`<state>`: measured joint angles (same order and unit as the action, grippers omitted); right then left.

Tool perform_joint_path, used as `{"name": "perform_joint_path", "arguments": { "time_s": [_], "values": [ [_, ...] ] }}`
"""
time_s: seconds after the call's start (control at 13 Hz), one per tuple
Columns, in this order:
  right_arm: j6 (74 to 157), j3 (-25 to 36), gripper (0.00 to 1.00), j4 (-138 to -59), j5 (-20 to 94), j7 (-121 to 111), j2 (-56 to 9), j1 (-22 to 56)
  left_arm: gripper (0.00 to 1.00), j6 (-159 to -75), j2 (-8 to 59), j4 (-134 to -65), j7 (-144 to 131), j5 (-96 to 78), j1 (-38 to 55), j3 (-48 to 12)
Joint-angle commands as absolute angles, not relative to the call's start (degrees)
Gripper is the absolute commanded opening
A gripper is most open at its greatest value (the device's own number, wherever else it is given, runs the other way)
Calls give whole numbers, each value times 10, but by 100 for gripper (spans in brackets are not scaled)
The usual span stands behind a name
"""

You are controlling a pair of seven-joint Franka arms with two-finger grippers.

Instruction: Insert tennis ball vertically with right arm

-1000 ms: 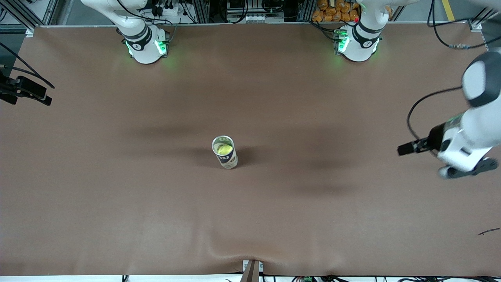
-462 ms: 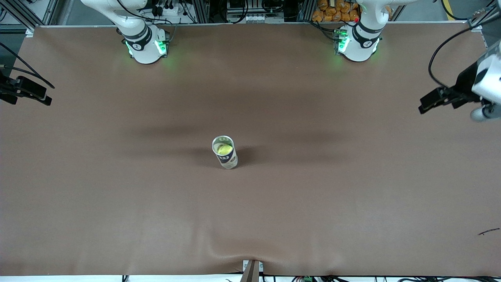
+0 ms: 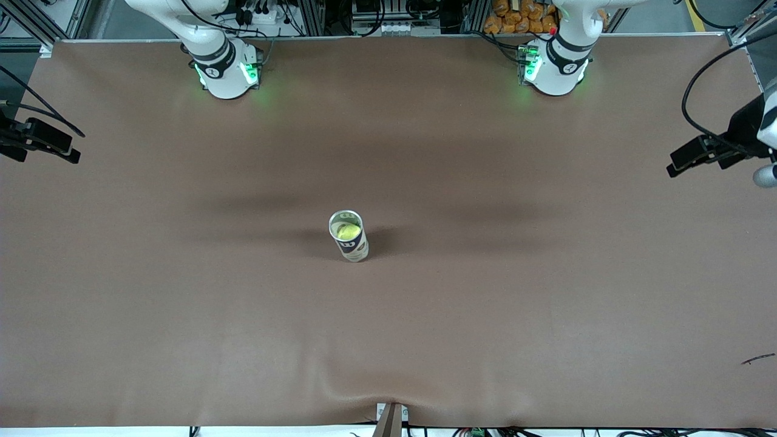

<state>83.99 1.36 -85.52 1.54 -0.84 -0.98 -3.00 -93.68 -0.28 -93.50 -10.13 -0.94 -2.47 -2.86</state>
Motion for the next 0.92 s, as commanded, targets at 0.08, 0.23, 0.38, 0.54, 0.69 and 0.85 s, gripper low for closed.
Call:
{"name": "perform_joint_path", "arguments": {
  "time_s": [0.08,0.23,0.38,0.54,0.69,0.85],
  "values": [
    [831,12,100,-846,18,-3,-13,-31,100,-935,-6,-919,-89,-4,-18,-26],
    [831,12,100,-846,19,-3,-13,-31,100,-932,-6,-904,-53,-7,-15,-26],
    [831,12,100,-846,19,-3,-13,-31,100,-928,-7,-900,-54,-8,-14,-31],
    [831,12,100,-846,19,-3,-13,-31,100,-926,-11,-892,-54,-9,-14,-32],
    [831,12,100,-846,19,-3,-13,-32,100,-919,-9,-890,-59,-8,-13,-32],
    [831,12,100,-846,19,-3,-13,-32,100,-918,-8,-889,-60,0,-11,-33]
  ]
}}
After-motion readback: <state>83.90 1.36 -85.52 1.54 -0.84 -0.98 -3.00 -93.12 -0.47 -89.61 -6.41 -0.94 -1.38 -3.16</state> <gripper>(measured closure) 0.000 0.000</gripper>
